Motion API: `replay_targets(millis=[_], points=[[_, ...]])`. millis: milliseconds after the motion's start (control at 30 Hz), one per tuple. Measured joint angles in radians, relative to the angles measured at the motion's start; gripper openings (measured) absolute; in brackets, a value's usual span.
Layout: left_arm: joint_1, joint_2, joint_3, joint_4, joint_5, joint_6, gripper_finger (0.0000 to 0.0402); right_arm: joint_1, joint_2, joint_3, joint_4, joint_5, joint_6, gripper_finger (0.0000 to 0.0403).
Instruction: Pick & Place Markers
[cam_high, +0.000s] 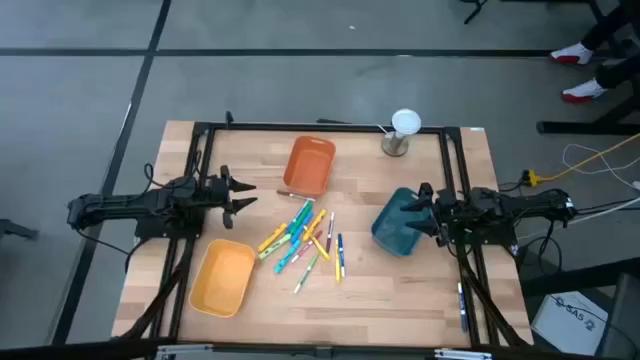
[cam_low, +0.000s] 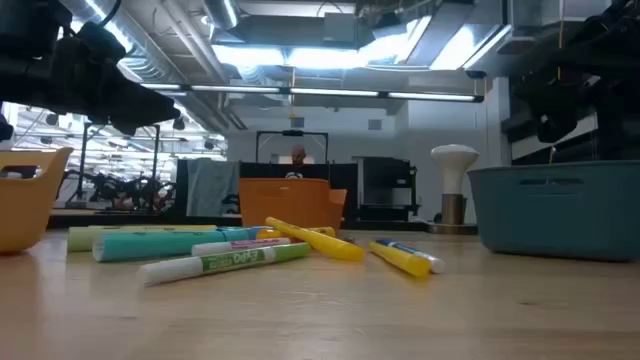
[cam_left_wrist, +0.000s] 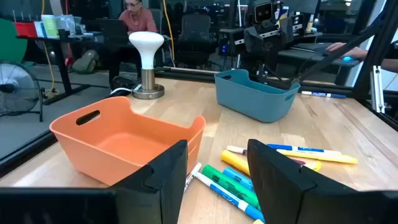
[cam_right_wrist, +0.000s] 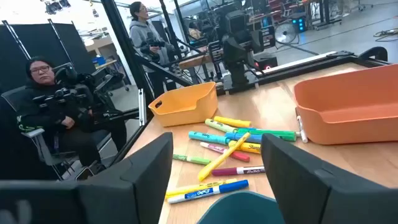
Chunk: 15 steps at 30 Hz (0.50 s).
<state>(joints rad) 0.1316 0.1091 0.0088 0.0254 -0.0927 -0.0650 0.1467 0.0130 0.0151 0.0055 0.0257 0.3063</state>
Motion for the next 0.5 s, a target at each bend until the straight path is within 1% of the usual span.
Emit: replay_targets(millis=[500], points=[[0.000, 0.000, 0.000, 0.000, 0.000, 0.000, 0.0162, 0.000, 0.000, 0.000, 0.000, 0.000, 0.000, 0.0242]])
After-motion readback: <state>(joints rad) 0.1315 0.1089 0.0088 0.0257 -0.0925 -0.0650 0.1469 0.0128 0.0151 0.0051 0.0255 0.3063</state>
